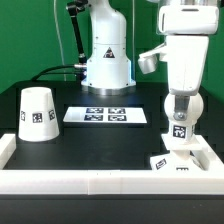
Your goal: Assemble lamp
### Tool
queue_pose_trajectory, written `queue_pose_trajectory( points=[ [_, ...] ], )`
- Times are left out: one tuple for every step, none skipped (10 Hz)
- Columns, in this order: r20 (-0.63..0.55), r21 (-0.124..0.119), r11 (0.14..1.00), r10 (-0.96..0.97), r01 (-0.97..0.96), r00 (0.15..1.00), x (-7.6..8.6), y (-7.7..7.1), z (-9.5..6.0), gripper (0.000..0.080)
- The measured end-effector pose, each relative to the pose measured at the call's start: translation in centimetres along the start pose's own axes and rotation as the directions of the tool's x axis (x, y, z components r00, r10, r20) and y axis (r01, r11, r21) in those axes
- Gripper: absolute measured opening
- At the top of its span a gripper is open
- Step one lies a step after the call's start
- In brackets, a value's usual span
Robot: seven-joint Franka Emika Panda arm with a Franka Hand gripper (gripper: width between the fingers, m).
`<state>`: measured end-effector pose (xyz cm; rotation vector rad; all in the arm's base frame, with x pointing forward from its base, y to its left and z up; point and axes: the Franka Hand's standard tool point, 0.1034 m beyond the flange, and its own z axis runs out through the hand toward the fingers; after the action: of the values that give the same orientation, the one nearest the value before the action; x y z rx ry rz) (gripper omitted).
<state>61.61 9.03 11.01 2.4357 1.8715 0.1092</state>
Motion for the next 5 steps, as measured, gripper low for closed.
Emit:
queue_pose_trajectory(
  points=[
    [0.0,0.0,1.0,0.012,-0.012,1.0,-0.06,0.0,0.0,0.0576],
    [-0.002,0.001,0.996,0.086,-0.086,0.996,-0.11,-0.01,-0.01,0.0576],
    [-0.007,-0.003,0.968,0.249,-0.249,0.968,0.02,-0.1,0.0,0.0576],
    [-0.012,-0.007,0.932,0.363,-0.363,0.932,0.24,-0.23,0.0,0.0576],
    [-0.014,-0.006,0.883,0.469,-0.469,0.883,0.47,-0.27,-0.04,0.0576]
  ],
)
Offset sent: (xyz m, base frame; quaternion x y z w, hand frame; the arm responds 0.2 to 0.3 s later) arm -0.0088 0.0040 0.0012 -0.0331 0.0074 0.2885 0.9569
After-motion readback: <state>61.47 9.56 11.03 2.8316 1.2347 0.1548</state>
